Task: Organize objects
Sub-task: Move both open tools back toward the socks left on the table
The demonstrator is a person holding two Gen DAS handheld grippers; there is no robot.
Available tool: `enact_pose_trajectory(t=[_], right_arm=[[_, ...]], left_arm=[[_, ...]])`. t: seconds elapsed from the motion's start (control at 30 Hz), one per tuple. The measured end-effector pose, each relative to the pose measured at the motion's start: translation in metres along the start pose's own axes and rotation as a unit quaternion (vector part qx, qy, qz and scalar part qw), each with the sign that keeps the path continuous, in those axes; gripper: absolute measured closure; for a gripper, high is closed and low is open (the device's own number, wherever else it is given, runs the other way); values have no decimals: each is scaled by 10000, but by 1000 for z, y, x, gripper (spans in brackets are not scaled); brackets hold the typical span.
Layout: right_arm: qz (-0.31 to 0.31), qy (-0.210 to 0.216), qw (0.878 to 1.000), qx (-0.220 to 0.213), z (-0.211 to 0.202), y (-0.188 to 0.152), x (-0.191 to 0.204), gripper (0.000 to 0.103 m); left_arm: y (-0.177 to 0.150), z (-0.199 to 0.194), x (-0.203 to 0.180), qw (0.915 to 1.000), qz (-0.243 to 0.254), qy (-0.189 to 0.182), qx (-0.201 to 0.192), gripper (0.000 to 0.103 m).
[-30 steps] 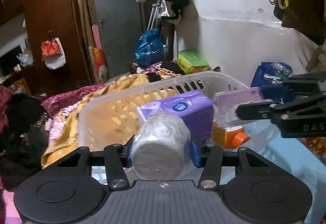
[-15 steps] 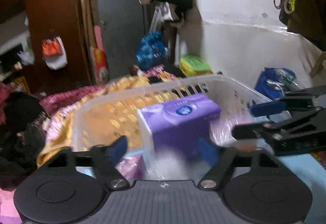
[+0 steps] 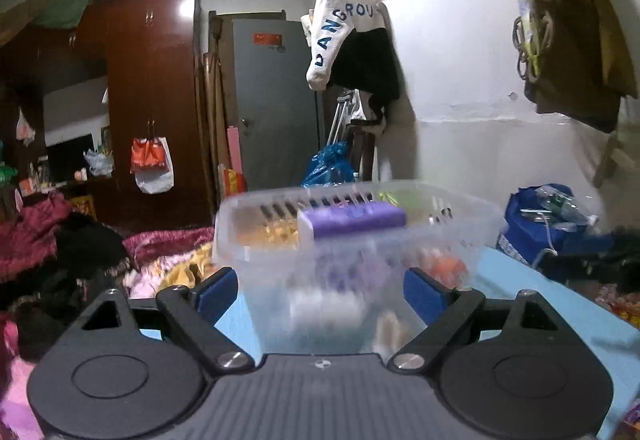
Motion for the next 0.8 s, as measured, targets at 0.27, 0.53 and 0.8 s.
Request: enact_pose_trajectory(t=[0.27,0.53,0.8], right_arm=[[334,230,9984,385,15,-45,17,0],[-260,358,9958,798,49,-37,68,11],[-397,326,9928,1084,77,-39,86,38]], left_arm=[[-55,8,20,9958,-861,-166,252,11],[-57,18,38,9932,-1124,5,310,11],[-65,31,39,9908,-1244,-21,538,17]])
Point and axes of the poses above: each gripper's, at about its wrist camera, not at the fingertips, and z roughly the way its jaws point, x to its left, y to its top, the point moved 10 cm from there along z, roughly the way its jaws point, and after that the axes turned 6 degrees about -y, right-handed, at the moved point
